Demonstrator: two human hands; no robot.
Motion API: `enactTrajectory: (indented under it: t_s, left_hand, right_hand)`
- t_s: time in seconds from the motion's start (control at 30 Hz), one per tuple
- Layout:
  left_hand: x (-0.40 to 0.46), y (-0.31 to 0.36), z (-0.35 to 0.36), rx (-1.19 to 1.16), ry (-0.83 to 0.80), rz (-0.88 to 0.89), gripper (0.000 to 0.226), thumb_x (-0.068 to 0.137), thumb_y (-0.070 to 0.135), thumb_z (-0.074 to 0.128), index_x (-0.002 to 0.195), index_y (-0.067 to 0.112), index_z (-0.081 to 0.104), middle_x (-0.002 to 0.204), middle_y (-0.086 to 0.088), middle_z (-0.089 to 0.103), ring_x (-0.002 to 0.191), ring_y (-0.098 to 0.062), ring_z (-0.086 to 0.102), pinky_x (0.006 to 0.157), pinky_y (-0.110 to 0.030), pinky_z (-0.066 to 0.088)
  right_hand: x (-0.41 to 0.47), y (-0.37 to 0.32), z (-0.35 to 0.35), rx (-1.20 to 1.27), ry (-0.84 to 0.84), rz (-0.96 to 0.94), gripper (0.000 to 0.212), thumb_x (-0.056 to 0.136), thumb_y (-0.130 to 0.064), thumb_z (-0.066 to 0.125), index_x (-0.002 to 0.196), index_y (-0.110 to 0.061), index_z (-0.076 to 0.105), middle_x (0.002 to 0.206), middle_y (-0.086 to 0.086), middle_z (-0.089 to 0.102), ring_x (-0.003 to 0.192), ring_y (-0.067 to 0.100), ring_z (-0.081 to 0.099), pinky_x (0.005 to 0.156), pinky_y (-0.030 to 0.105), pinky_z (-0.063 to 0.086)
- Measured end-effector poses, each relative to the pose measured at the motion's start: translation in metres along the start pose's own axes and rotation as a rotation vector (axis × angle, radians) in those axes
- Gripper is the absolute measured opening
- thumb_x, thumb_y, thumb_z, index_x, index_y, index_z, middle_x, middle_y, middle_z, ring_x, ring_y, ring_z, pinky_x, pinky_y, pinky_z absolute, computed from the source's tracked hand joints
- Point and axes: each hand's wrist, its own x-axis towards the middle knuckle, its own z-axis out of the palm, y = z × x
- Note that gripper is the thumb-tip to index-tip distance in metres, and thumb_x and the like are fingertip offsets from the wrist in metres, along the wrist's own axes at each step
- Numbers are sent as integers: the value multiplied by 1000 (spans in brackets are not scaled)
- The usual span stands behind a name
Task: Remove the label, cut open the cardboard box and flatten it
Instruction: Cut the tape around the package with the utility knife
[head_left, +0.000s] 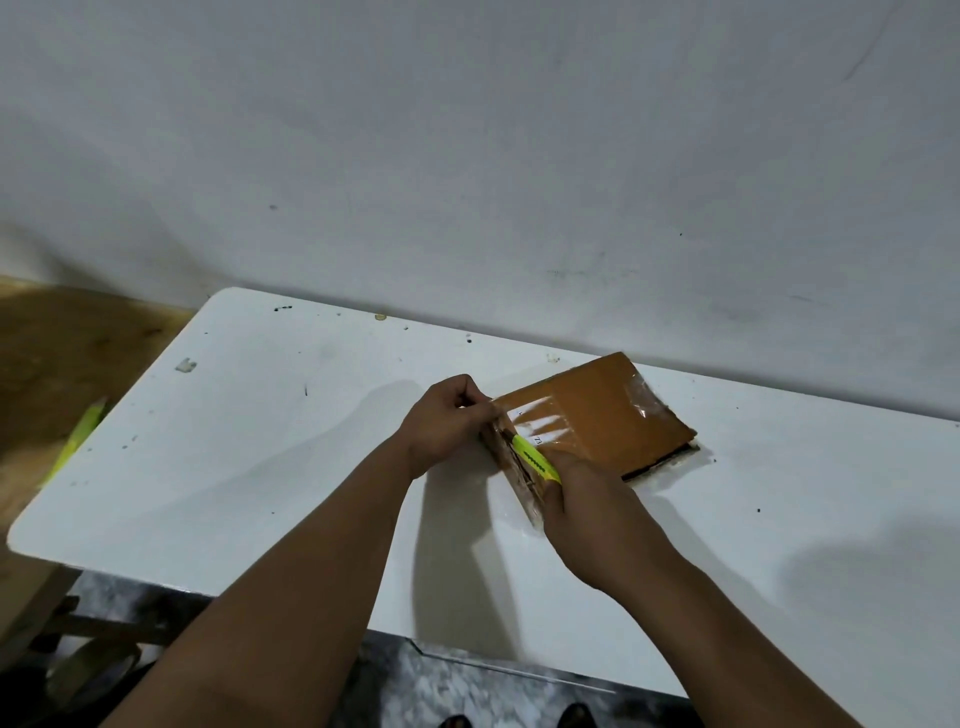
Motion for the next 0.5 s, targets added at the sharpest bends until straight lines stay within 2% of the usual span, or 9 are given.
enactTrajectory:
  t_s: [0.13, 0.23, 0.33, 0.4, 0.5]
  left_hand:
    - [1, -1, 0, 3, -4, 8, 18, 88, 23, 73, 79, 13, 62, 94, -9, 75, 92, -29, 70, 91, -44, 53]
    - [0, -1, 1, 14, 3, 19, 16, 90, 24, 72, 82, 13, 62, 96, -9, 73, 84, -18, 67, 86, -38, 53]
    - [-3, -1, 3, 11, 11, 13, 16, 92, 25, 70, 86, 13, 62, 96, -8, 72, 79, -13, 64, 74, -29, 50]
    - [-3, -2, 4, 9, 14, 11, 17, 93, 26, 69, 91, 11, 62, 98, -7, 72, 80, -13, 64, 75, -27, 48]
    - [-3, -3, 4, 8, 14, 15, 17, 93, 28, 69, 94, 11, 63, 99, -6, 73, 83, -13, 64, 79, -28, 49]
  right_hand:
    - [2, -6, 2, -28, -2, 37, 30, 96, -15, 45, 123, -19, 56, 115, 2, 64, 98, 21, 61, 76, 27, 50]
    - [-4, -7, 0, -51, -27, 68, 26, 96, -13, 47, 120, -19, 56, 111, 1, 63, 91, 19, 61, 71, 23, 46]
    - [-18, -1, -5, -77, -69, 98, 14, 96, -12, 45, 104, -20, 53, 89, -3, 55, 71, 11, 52, 56, 16, 36]
    - [-28, 5, -11, -93, -102, 132, 9, 97, -15, 44, 97, -22, 49, 81, -5, 49, 66, 9, 48, 51, 14, 28]
    - [-40, 12, -18, -120, -152, 145, 19, 97, -15, 43, 110, -22, 55, 89, -2, 55, 71, 13, 51, 50, 14, 28]
